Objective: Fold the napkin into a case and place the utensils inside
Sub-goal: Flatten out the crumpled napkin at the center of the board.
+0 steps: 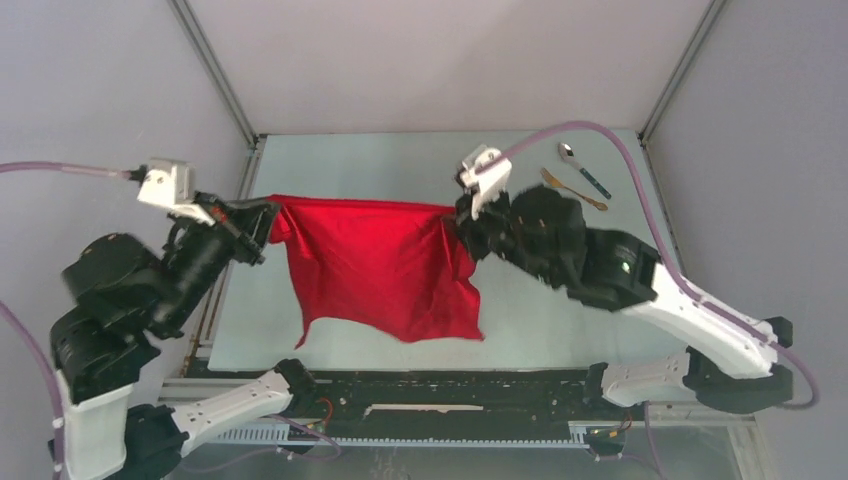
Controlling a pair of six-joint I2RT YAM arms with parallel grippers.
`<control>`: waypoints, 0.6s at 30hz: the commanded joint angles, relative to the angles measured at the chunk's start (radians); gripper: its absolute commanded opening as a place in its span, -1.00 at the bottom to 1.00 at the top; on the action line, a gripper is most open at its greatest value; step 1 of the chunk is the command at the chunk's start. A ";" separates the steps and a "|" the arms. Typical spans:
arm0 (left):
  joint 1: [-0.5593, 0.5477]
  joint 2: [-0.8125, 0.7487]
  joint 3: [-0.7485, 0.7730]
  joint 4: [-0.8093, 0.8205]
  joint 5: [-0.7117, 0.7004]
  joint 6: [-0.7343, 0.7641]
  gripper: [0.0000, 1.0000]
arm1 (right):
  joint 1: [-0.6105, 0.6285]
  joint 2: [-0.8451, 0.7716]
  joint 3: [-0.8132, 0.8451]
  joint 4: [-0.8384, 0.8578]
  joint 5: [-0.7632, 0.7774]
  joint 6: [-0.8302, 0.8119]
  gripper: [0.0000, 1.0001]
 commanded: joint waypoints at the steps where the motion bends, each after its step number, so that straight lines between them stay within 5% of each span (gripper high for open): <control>1: 0.036 0.198 0.011 -0.053 -0.365 0.090 -1.00 | -0.355 0.053 0.000 -0.084 -0.488 0.000 -1.00; 3: 0.170 0.315 -0.001 -0.050 -0.317 0.085 -1.00 | -0.542 0.154 0.044 -0.108 -0.777 0.020 -1.00; 6: 0.357 0.499 -0.067 0.020 -0.114 0.073 -1.00 | -0.766 0.358 0.091 -0.136 -0.992 0.014 -1.00; 10: 0.468 0.883 0.011 0.039 -0.158 0.082 -1.00 | -0.869 0.719 0.313 -0.254 -0.958 -0.066 -1.00; 13: 0.513 1.182 0.263 -0.042 -0.244 0.054 -1.00 | -0.888 0.970 0.553 -0.247 -0.769 -0.119 -0.91; 15: 0.525 1.340 0.372 0.001 -0.366 0.109 -1.00 | -0.884 1.136 0.778 -0.269 -0.472 -0.154 -0.49; 17: 0.541 1.491 0.501 -0.029 -0.416 0.148 -0.63 | -0.901 1.264 0.916 -0.208 -0.214 -0.170 0.50; 18: 0.543 1.542 0.605 -0.105 -0.503 0.127 -0.42 | -0.915 1.331 1.010 -0.227 -0.165 -0.157 0.73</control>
